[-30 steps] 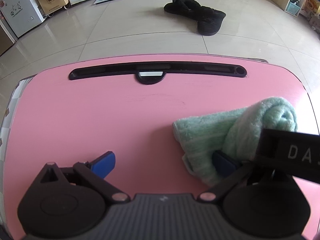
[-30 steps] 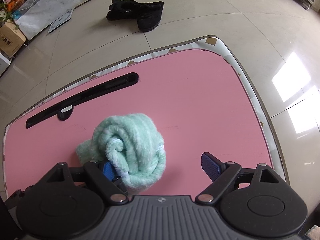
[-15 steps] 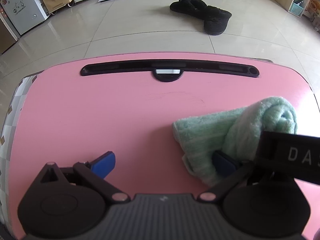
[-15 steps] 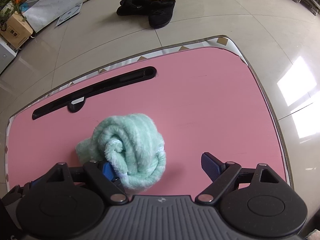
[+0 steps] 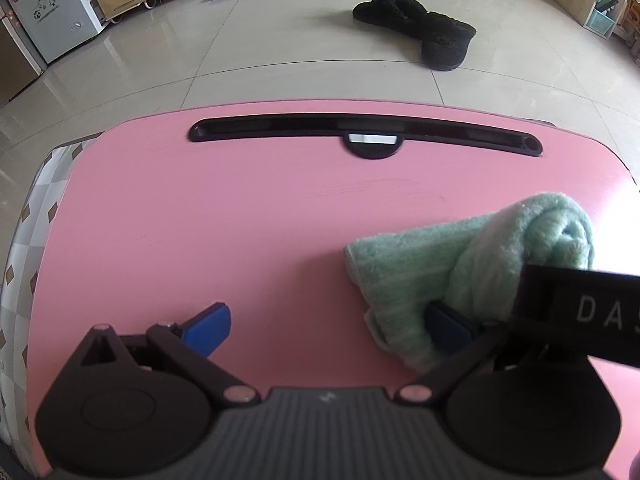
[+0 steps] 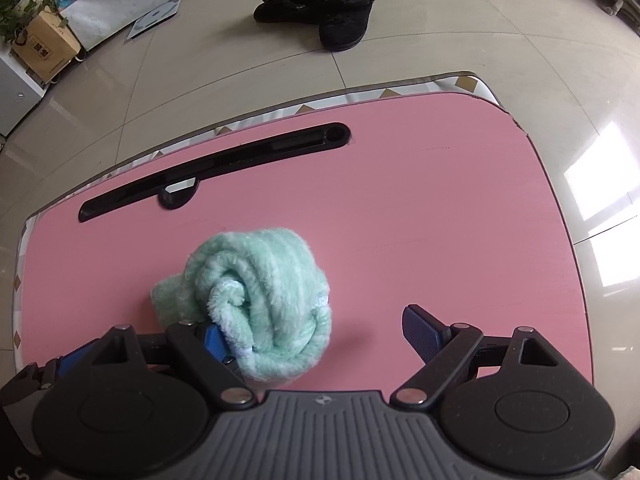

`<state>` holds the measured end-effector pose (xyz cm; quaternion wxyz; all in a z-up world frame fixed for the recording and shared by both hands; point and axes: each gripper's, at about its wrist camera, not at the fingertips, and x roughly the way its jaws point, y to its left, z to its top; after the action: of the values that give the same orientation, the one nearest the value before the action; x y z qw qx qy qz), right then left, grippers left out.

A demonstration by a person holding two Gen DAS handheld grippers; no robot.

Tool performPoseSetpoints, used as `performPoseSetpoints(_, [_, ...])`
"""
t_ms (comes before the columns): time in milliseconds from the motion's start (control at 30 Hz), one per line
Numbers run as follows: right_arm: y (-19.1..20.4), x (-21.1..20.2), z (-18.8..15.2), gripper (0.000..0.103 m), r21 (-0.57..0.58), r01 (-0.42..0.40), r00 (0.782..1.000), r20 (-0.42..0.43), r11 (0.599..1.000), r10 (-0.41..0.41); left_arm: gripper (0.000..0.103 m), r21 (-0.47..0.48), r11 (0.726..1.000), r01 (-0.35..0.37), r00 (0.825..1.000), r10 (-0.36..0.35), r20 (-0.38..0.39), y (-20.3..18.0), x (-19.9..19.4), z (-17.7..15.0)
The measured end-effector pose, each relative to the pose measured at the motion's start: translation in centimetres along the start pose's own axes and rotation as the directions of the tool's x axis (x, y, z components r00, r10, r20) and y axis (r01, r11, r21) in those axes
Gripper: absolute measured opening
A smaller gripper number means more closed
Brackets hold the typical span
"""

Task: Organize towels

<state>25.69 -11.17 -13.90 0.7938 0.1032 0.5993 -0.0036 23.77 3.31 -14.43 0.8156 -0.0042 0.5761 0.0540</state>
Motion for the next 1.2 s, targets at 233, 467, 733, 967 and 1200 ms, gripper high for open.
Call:
performPoseSetpoints(233, [1.4,0.2,-0.2,0.086,-0.025,-0.010,1.000,-0.007,1.000,0.009,0.103,-0.015,1.000,-0.011,1.000,0.011,-0.002,1.7,0.0,-0.2])
performPoseSetpoints(467, [3.3,0.7,-0.5,0.086,-0.056,-0.026,1.000,-0.016,0.998,0.025,0.103,-0.037,0.999,-0.027,1.000,0.027,-0.005,3.7,0.1,-0.3])
performPoseSetpoints(733, [5.4,1.2,-0.8,0.086,-0.086,-0.042,0.999,-0.028,0.995,0.040,0.103,-0.069,0.997,-0.038,0.999,0.037,-0.015,6.1,0.1,-0.5])
performPoseSetpoints(967, [7.2,1.6,-1.0,0.086,-0.111,-0.052,0.998,-0.034,0.992,0.048,0.103,-0.100,0.994,-0.050,0.999,0.047,-0.027,8.0,0.1,-0.7])
performPoseSetpoints(1200, [8.9,2.0,-1.2,0.086,-0.131,-0.068,0.997,-0.043,0.989,0.062,0.103,-0.134,0.989,-0.062,0.998,0.057,-0.034,9.9,0.1,-0.9])
